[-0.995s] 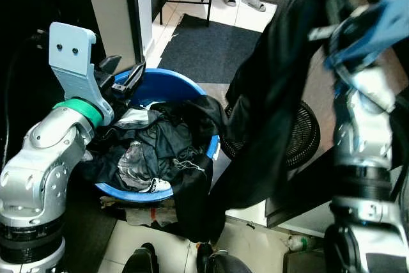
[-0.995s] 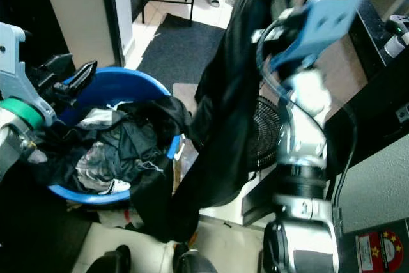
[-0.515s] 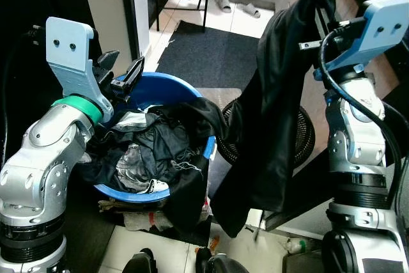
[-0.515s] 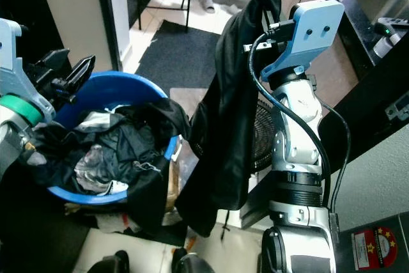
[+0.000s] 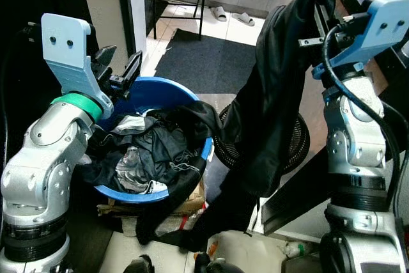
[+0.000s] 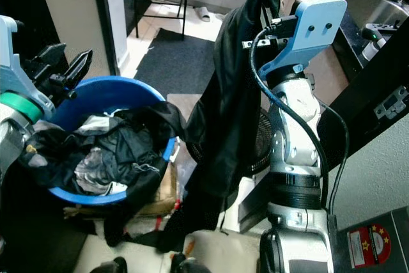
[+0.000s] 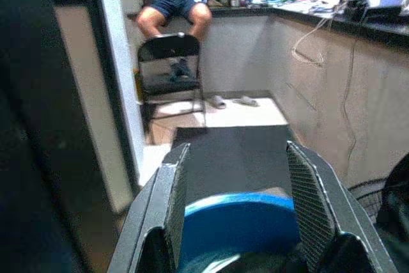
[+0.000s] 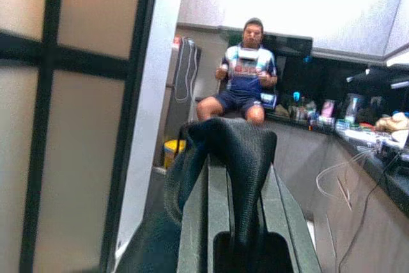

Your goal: Clothes washing

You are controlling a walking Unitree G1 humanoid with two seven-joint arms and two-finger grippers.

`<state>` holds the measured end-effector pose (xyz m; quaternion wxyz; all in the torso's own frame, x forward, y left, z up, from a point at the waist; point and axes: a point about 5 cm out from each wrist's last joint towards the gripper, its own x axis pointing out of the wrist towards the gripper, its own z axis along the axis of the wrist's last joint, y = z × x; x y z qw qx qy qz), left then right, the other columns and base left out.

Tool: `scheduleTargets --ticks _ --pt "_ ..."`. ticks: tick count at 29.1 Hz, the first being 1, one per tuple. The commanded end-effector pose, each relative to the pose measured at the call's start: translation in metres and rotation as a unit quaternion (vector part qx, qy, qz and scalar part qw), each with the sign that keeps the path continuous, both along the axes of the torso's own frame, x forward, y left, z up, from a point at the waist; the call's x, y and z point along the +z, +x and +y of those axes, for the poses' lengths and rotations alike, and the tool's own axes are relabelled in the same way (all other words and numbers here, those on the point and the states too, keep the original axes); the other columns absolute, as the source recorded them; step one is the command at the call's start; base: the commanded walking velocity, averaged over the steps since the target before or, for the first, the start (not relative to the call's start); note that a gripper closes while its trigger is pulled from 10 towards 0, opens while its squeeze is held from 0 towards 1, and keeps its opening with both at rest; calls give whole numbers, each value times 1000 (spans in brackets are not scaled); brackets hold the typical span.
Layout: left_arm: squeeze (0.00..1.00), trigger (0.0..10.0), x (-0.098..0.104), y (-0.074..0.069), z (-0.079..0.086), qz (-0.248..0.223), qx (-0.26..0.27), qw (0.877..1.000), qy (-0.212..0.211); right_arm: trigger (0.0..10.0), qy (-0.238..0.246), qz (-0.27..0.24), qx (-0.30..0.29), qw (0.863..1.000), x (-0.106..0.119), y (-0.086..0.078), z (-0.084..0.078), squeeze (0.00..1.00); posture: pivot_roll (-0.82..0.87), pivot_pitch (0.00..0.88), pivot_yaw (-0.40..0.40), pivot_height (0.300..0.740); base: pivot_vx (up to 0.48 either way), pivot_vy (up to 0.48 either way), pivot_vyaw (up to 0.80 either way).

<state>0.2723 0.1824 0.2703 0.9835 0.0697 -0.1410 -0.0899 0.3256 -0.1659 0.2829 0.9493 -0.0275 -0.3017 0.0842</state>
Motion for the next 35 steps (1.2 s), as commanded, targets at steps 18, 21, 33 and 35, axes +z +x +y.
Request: scheduleTargets --ticks 18,21,33,35 --pt "0 10000 -15 12 -24 -2 -33 999 -17 10000 -25 49 -13 998 -27 -14 3 0 -12 0 -60 740 0 0 -25" --pt "0 10000 -15 13 -25 -5 -33 999 -18 10000 -24 51 -17 998 -27 -15 2 0 -14 0 -59 740 0 0 -567" --pt "0 10000 -7 18 -20 -22 -25 999 -15 10000 -6 45 -13 999 -22 -10 9 0 13 0 -48 740 0 0 -795" --pt "0 10000 -7 18 -19 -23 -24 999 -14 10000 -5 45 -12 999 -21 -10 10 0 16 0 -46 740 0 0 -788"
